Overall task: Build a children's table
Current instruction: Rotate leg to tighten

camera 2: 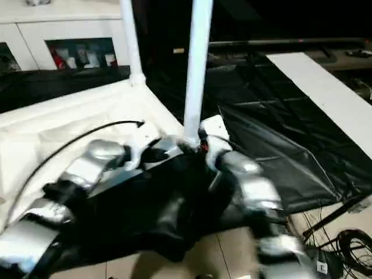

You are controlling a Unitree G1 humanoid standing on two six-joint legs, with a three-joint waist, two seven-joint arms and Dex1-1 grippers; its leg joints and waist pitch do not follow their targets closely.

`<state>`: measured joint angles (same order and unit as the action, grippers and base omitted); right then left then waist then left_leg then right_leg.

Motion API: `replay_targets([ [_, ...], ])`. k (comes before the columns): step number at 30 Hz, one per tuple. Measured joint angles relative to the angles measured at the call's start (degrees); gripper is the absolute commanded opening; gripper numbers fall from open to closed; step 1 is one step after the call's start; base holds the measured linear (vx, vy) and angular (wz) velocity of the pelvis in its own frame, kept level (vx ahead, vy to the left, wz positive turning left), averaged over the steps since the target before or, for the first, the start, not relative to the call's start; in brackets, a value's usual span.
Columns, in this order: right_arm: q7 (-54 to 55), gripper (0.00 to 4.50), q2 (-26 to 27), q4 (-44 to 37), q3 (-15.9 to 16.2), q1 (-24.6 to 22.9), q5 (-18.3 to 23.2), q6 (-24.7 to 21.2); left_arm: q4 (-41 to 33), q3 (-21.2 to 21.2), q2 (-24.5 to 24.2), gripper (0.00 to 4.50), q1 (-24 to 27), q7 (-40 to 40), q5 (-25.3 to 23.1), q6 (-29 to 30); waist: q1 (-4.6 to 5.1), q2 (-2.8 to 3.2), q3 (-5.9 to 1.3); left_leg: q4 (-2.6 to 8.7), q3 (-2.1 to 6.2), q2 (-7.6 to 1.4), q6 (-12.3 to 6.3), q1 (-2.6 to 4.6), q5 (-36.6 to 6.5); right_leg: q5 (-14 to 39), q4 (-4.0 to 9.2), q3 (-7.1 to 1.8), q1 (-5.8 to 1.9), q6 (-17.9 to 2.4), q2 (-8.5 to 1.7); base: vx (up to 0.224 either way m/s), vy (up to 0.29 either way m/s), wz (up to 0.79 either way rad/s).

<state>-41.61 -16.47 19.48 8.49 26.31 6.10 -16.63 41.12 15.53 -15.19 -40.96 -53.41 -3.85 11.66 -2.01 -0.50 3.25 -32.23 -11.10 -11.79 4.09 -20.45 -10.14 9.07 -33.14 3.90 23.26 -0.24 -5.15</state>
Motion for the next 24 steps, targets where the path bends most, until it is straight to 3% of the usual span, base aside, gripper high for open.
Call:
replay_targets([
  [3, -5.0, 3.75, -2.0, -1.5, 1.1, -0.3, 0.0, 0.7, -1.7, 0.1, -2.1, 0.0, 0.5, -3.3, 0.5, 0.0, -0.14, 0.0, 0.0, 0.03, -0.01, -0.02, -0.13, -0.11, 0.1, 0.0, -0.04, 0.02, 0.36, 0.0, 0.02, 0.037, -0.005, 0.01],
  [6, -11.2, 3.75, -7.0, -3.5, 2.2, -2.0, 0.5, 1.4, -6.1, 0.8, -5.8, 0.0, 3.8, -11.6, 3.1, -1.4, -0.36, -0.03, 0.02, -0.1, -0.08, -0.02, -0.29, -0.49, 0.0, 0.1, -0.03, -0.01, 0.67, -0.1, -0.01, 0.0, 0.0, 0.0],
  [11, -17.3, 3.75, -9.5, -5.4, 4.0, -2.3, 1.2, 1.4, -11.3, 2.4, -8.6, 0.0, 6.6, -19.3, 4.5, -0.8, -1.77, -0.05, 0.04, -0.31, -0.3, -0.06, -0.28, -0.57, 0.0, 0.1, -0.13, -0.09, 0.65, -0.1, -0.11, 0.0, 0.0, 0.0],
  [24, -21.9, 3.6, -11.2, -7.3, 5.6, -3.1, 2.2, 1.0, -13.5, 3.4, -8.9, 0.0, 7.2, -20.9, 5.0, 1.0, -1.82, -0.18, 0.12, -0.5, -0.37, -0.05, -0.03, -0.64, -0.1, 0.0, -0.19, -0.24, 0.58, -0.1, -0.12, 0.0, 0.0, 0.0],
])
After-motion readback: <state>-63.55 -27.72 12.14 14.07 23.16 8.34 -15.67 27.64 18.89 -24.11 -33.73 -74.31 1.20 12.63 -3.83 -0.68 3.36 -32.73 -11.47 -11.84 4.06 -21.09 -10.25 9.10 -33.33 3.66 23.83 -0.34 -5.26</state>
